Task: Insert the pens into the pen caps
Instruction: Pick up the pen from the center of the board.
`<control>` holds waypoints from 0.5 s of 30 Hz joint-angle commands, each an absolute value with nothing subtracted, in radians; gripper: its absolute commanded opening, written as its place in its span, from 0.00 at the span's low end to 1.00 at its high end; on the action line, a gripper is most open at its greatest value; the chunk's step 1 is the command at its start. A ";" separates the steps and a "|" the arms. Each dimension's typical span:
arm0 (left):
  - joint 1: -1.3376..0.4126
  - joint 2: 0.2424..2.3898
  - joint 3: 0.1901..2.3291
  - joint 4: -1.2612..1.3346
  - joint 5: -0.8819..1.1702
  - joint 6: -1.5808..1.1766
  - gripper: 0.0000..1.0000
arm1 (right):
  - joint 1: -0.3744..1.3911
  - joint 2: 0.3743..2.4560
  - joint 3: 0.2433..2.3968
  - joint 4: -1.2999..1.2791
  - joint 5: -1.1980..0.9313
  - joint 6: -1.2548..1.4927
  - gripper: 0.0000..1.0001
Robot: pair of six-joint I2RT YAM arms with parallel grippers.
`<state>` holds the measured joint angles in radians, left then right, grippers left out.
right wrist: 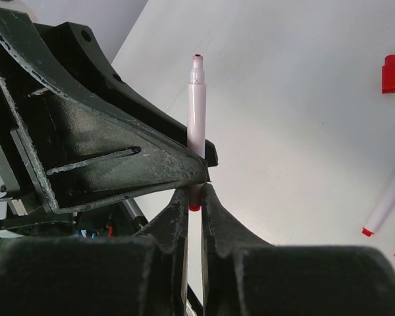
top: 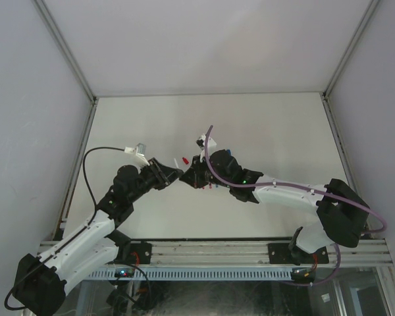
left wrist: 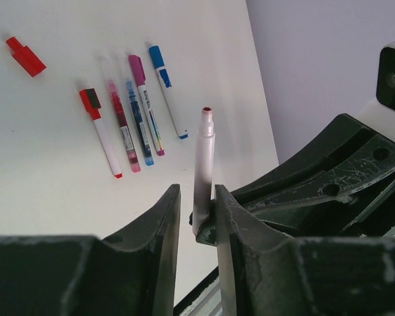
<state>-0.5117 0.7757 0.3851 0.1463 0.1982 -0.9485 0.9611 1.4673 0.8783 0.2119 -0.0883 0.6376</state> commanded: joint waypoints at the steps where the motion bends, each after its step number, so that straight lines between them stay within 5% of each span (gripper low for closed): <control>1: -0.511 0.761 0.393 0.158 0.232 -0.923 0.33 | 0.968 1.466 0.936 0.295 -0.121 0.600 0.00; 6: -0.511 0.759 0.393 0.158 0.231 -0.923 0.31 | 0.969 1.464 0.936 0.296 -0.115 0.597 0.00; 15: -0.511 0.748 0.394 0.154 0.235 -0.913 0.09 | 0.968 1.458 0.936 0.289 -0.109 0.594 0.00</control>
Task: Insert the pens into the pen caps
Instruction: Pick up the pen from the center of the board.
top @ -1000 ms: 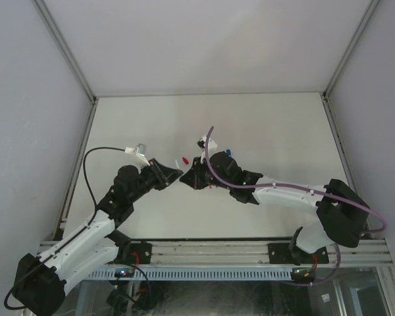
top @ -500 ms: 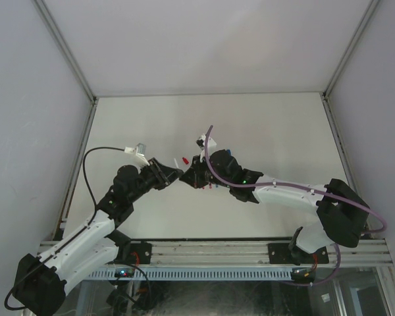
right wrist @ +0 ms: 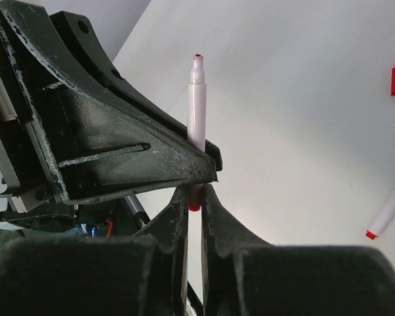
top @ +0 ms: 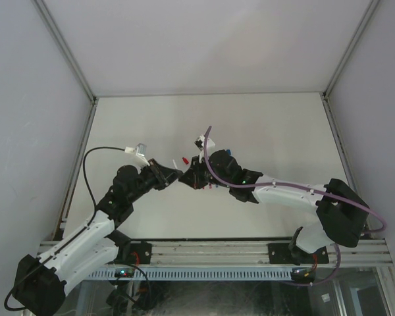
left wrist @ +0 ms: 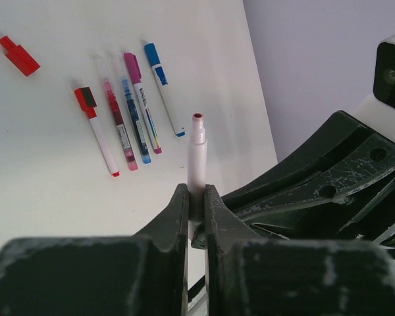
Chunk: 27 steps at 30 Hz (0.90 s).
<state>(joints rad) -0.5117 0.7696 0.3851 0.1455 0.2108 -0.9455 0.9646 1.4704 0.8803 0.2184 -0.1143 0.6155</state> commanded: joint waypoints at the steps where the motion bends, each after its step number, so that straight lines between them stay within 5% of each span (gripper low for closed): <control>1: -0.510 0.746 0.396 0.150 0.233 -0.910 0.03 | 0.967 1.455 0.937 0.287 -0.109 0.594 0.01; 17: -0.509 0.596 0.571 -0.289 0.024 -0.689 0.00 | 0.984 1.328 0.936 0.036 0.037 0.483 0.60; 27: -0.511 0.510 0.754 -0.578 -0.102 -0.510 0.00 | 0.908 1.361 0.956 -0.034 0.032 0.476 0.73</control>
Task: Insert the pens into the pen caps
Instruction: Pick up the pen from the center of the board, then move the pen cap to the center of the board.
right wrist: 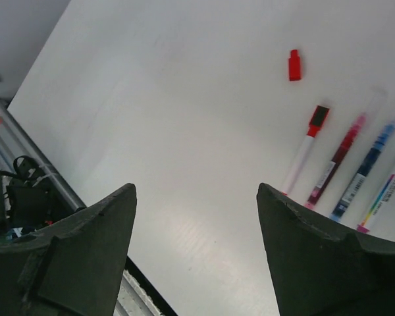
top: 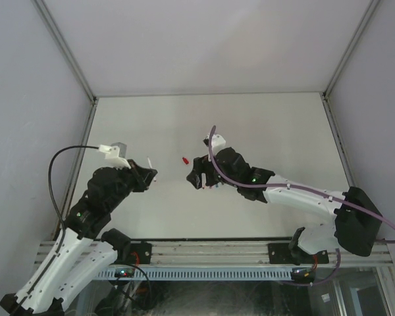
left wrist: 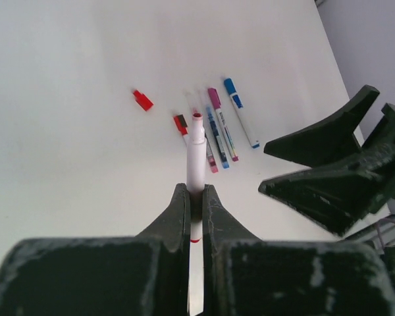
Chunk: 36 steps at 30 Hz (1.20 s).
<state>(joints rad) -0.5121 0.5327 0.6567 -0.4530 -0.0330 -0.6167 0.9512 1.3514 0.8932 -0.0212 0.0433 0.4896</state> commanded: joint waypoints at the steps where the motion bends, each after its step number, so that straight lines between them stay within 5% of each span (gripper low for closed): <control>1: -0.510 0.505 0.770 -0.599 -0.112 -0.496 0.00 | 0.898 1.373 0.968 -0.047 0.023 0.471 0.73; 10: -0.510 0.444 0.875 -0.762 -0.252 -0.423 0.00 | 0.871 1.569 1.188 -0.225 0.047 0.420 0.73; 19: -0.510 0.401 0.885 -0.826 -0.335 -0.379 0.00 | 0.867 1.805 1.404 -0.325 0.052 0.347 0.53; 36: -0.509 0.355 0.868 -0.821 -0.366 -0.358 0.00 | 0.802 2.184 1.857 -0.556 0.014 0.191 0.49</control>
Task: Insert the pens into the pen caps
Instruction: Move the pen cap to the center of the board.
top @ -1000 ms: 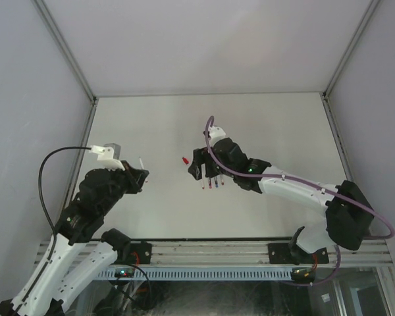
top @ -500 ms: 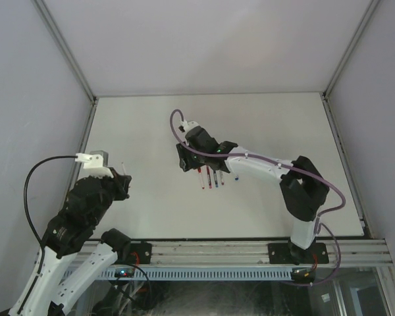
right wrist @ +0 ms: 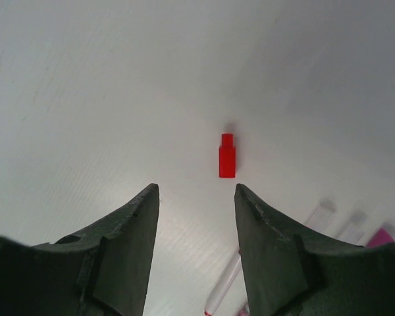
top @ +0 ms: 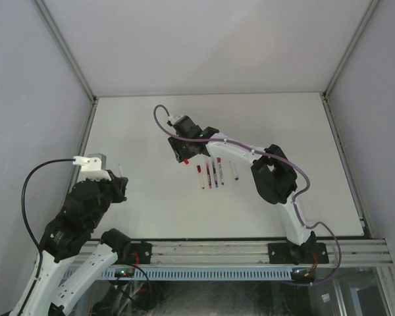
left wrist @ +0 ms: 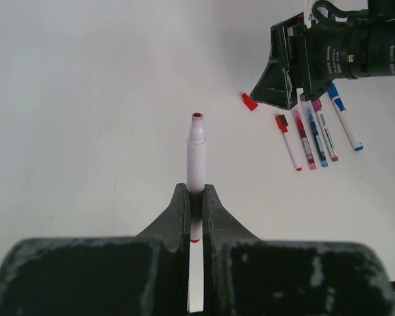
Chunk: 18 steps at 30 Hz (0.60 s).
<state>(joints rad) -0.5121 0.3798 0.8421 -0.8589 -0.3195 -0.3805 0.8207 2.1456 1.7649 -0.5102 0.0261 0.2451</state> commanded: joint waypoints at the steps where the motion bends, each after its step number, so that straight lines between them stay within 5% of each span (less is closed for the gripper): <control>1: -0.511 0.353 0.864 -0.820 -0.377 -0.363 0.00 | 0.798 2.200 1.876 -0.566 0.012 0.190 0.48; 18: -0.511 0.347 0.854 -0.816 -0.396 -0.367 0.00 | 0.779 2.347 2.011 -0.635 -0.010 0.166 0.40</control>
